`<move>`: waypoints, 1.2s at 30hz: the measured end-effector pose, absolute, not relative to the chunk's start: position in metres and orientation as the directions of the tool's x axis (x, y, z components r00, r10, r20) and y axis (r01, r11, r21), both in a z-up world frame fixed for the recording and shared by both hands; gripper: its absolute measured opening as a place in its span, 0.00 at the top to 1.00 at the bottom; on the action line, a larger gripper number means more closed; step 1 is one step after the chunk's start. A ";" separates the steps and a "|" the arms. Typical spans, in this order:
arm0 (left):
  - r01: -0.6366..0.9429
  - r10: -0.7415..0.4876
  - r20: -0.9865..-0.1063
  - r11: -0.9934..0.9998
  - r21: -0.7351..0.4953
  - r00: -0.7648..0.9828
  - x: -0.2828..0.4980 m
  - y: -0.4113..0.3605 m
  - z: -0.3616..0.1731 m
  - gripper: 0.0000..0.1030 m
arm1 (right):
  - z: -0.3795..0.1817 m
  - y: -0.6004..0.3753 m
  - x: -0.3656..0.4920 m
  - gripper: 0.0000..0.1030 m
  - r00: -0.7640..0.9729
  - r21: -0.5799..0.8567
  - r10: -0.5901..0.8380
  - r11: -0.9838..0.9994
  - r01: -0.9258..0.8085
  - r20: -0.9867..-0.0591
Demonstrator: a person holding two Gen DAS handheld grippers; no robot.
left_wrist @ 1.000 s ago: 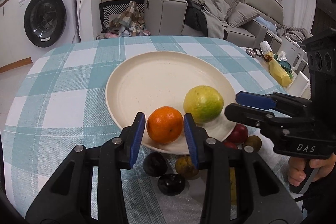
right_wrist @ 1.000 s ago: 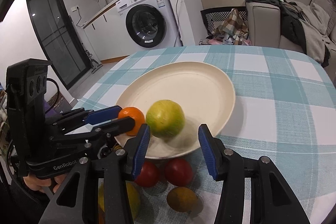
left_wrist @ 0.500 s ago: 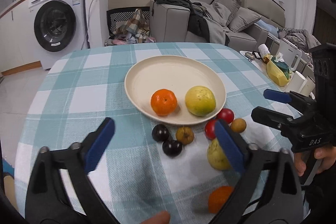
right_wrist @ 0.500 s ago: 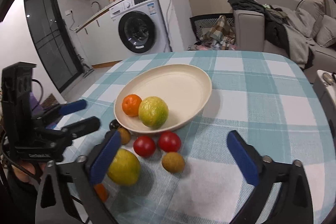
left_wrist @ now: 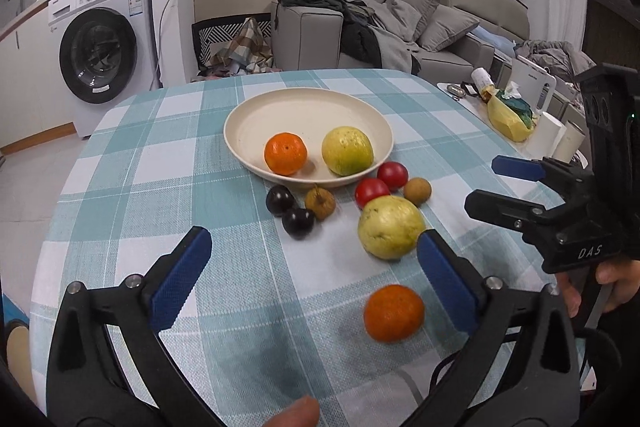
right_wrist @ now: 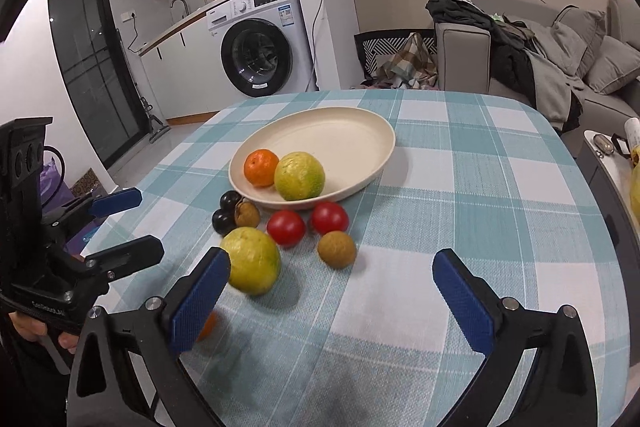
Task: Organize fruits
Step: 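Grasp the second orange with the left tool while the right tool grasps the other guava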
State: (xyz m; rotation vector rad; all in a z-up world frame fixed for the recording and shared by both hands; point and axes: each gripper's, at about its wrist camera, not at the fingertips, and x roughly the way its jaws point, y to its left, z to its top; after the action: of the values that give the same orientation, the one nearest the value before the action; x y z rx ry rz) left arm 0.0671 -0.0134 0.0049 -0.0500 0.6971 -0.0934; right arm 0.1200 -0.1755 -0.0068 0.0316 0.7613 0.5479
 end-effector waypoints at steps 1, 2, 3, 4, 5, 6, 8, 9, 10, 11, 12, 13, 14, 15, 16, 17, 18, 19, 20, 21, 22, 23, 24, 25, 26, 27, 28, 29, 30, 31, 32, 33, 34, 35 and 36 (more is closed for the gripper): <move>0.072 -0.105 -0.640 0.994 -0.078 0.761 0.065 -0.015 0.004 0.01 | -0.007 -0.176 0.118 0.00 0.591 0.220 0.481 0.861 -0.459 -0.648; 0.075 -0.111 -0.642 0.994 -0.083 0.759 0.063 -0.015 0.004 0.01 | -0.008 -0.176 0.115 0.00 0.590 0.220 0.478 0.862 -0.457 -0.650; 0.078 -0.118 -0.644 0.993 -0.090 0.756 0.062 -0.017 0.002 0.01 | -0.008 -0.177 0.113 0.00 0.589 0.220 0.479 0.862 -0.457 -0.651; 0.080 -0.122 -0.646 0.992 -0.094 0.753 0.060 -0.018 0.001 0.01 | -0.008 -0.177 0.111 0.00 0.587 0.220 0.480 0.861 -0.458 -0.652; 0.083 -0.127 -0.648 0.992 -0.097 0.751 0.059 -0.020 0.000 0.01 | -0.008 -0.178 0.109 0.00 0.589 0.219 0.479 0.861 -0.459 -0.651; 0.086 -0.131 -0.652 0.991 -0.100 0.747 0.059 -0.020 -0.001 0.01 | -0.008 -0.179 0.107 0.00 0.591 0.217 0.477 0.862 -0.458 -0.650; 0.093 -0.140 -0.655 0.990 -0.105 0.743 0.059 -0.022 -0.004 0.01 | -0.009 -0.180 0.105 0.00 0.590 0.220 0.478 0.862 -0.456 -0.651; 0.100 -0.145 -0.658 0.989 -0.106 0.739 0.059 -0.023 -0.005 0.01 | -0.009 -0.181 0.105 0.00 0.587 0.222 0.478 0.862 -0.456 -0.653; 0.103 -0.147 -0.662 0.989 -0.104 0.735 0.061 -0.024 -0.007 0.01 | -0.009 -0.181 0.105 0.00 0.586 0.222 0.478 0.862 -0.456 -0.654; 0.104 -0.146 -0.666 0.989 -0.102 0.732 0.061 -0.025 -0.008 0.01 | -0.010 -0.182 0.105 0.00 0.586 0.221 0.477 0.863 -0.455 -0.655; 0.104 -0.146 -0.668 0.989 -0.102 0.730 0.061 -0.025 -0.009 0.01 | -0.011 -0.182 0.105 0.00 0.586 0.220 0.475 0.863 -0.454 -0.657; 0.108 -0.150 -0.670 0.989 -0.105 0.727 0.061 -0.026 -0.010 0.01 | -0.012 -0.182 0.106 0.00 0.584 0.220 0.474 0.864 -0.452 -0.659; 0.110 -0.155 -0.672 0.988 -0.108 0.724 0.062 -0.026 -0.011 0.01 | -0.012 -0.182 0.106 0.00 0.582 0.222 0.474 0.864 -0.451 -0.661; 0.111 -0.157 -0.675 0.988 -0.111 0.721 0.062 -0.026 -0.013 0.01 | -0.013 -0.182 0.107 0.00 0.579 0.226 0.475 0.864 -0.450 -0.663; 0.111 -0.159 -0.681 0.987 -0.115 0.715 0.063 -0.026 -0.014 0.01 | -0.013 -0.182 0.107 0.00 0.578 0.227 0.474 0.864 -0.449 -0.664; 0.111 -0.161 -0.685 0.987 -0.117 0.710 0.063 -0.025 -0.016 0.01 | -0.014 -0.182 0.108 0.00 0.577 0.227 0.474 0.865 -0.448 -0.665; 0.110 -0.161 -0.689 0.987 -0.118 0.707 0.064 -0.025 -0.018 0.01 | -0.015 -0.182 0.108 0.00 0.575 0.227 0.473 0.865 -0.448 -0.668; 0.110 -0.159 -0.693 0.987 -0.116 0.703 0.064 -0.025 -0.019 0.01 | -0.016 -0.182 0.108 0.00 0.573 0.226 0.472 0.865 -0.447 -0.670; 0.111 -0.158 -0.696 0.987 -0.113 0.700 0.064 -0.026 -0.021 0.01 | -0.017 -0.181 0.109 0.00 0.571 0.227 0.470 0.866 -0.446 -0.673; 0.114 -0.156 -0.702 0.988 -0.107 0.695 0.065 -0.027 -0.022 0.01 | -0.018 -0.181 0.109 0.00 0.566 0.229 0.471 0.865 -0.446 -0.677; 0.118 -0.156 -0.706 0.988 -0.103 0.690 0.065 -0.028 -0.024 0.01 | -0.019 -0.181 0.109 0.00 0.563 0.230 0.471 0.865 -0.447 -0.679; 0.120 -0.155 -0.710 0.988 -0.099 0.686 0.066 -0.029 -0.025 0.01 | -0.020 -0.180 0.109 0.00 0.560 0.230 0.472 0.864 -0.449 -0.681; 0.124 -0.156 -0.713 0.988 -0.097 0.684 0.066 -0.030 -0.026 0.01 | -0.020 -0.180 0.108 0.00 0.560 0.229 0.472 0.864 -0.449 -0.681; 0.130 -0.159 -0.715 0.987 -0.096 0.681 0.066 -0.031 -0.027 0.01 | -0.021 -0.180 0.108 0.00 0.558 0.228 0.471 0.863 -0.450 -0.683; 0.138 -0.164 -0.718 0.986 -0.095 0.676 0.067 -0.033 -0.029 0.01 | -0.022 -0.179 0.108 0.00 0.555 0.229 0.472 0.863 -0.451 -0.685; 0.145 -0.168 -0.721 0.985 -0.094 0.673 0.066 -0.035 -0.030 0.01 | -0.022 -0.178 0.108 0.00 0.552 0.229 0.472 0.862 -0.452 -0.687; 0.153 -0.170 -0.724 0.984 -0.091 0.668 0.066 -0.037 -0.031 0.01 | -0.023 -0.178 0.108 0.00 0.551 0.229 0.472 0.862 -0.452 -0.688; 0.157 -0.170 -0.726 0.984 -0.087 0.666 0.066 -0.038 -0.032 0.01 | -0.023 -0.178 0.108 0.00 0.551 0.229 0.471 0.862 -0.452 -0.689; 0.162 -0.170 -0.730 0.983 -0.082 0.662 0.066 -0.040 -0.033 0.01 | -0.023 -0.178 0.108 0.00 0.550 0.228 0.471 0.862 -0.453 -0.689; 0.167 -0.170 -0.732 0.983 -0.078 0.660 0.066 -0.041 -0.034 0.01 | -0.024 -0.177 0.108 0.00 0.549 0.228 0.472 0.862 -0.454 -0.690; 0.173 -0.170 -0.734 0.982 -0.073 0.657 0.066 -0.042 -0.035 0.01 | -0.024 -0.177 0.109 0.00 0.547 0.229 0.472 0.861 -0.454 -0.691; 0.176 -0.168 -0.736 0.982 -0.068 0.656 0.066 -0.043 -0.036 0.01 | -0.024 -0.177 0.109 0.00 0.546 0.229 0.473 0.861 -0.454 -0.691; 0.175 -0.165 -0.738 0.982 -0.065 0.654 0.067 -0.043 -0.037 0.01 | -0.024 -0.177 0.109 0.00 0.547 0.230 0.473 0.861 -0.454 -0.691; 0.174 -0.163 -0.741 0.983 -0.063 0.651 0.067 -0.044 -0.038 0.01 | -0.024 -0.177 0.109 0.00 0.547 0.230 0.473 0.861 -0.455 -0.690; 0.175 -0.164 -0.744 0.983 -0.064 0.648 0.067 -0.044 -0.038 0.01 | -0.024 -0.177 0.109 0.00 0.547 0.229 0.472 0.861 -0.455 -0.691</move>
State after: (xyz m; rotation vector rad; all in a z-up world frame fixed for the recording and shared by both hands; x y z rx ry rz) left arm 0.0674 -0.0439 -0.0376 0.0141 0.8437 -0.1924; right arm 0.1086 -0.1769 -0.0242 0.0235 0.8264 0.5494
